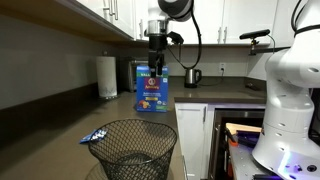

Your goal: Get the blue item on the table and place it in the blue box

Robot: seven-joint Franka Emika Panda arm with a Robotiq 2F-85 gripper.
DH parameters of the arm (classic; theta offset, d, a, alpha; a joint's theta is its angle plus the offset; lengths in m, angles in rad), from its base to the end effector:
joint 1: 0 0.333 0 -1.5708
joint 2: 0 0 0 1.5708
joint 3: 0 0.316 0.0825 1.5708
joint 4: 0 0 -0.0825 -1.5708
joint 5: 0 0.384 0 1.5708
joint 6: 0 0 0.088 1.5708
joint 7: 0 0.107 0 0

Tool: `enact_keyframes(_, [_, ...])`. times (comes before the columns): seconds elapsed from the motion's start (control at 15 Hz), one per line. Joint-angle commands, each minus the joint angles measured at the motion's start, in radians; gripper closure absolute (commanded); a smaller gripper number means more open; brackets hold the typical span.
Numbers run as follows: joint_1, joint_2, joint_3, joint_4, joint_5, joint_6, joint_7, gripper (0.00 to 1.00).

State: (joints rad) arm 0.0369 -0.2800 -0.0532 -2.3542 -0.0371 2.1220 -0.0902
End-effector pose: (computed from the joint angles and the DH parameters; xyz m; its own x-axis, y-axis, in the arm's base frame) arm 0.4611 -0.0099 0.4437 0.9945 0.0946 0.0456 0.0936 -0.9954 0.0220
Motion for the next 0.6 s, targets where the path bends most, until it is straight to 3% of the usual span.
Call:
enact_keyframes(0.0, [0.003,0.13,0.022,0.11,0.011,0.027,-0.034,0.0])
enact_keyframes(0.2, [0.01,0.199,0.04,0.158,0.022,0.07,-0.043,0.0])
enact_keyframes(0.27, [-0.002,0.147,0.043,0.113,0.002,0.051,-0.003,0.0])
enact_keyframes(0.53, [-0.003,0.166,0.047,0.123,0.002,0.052,-0.002,0.0])
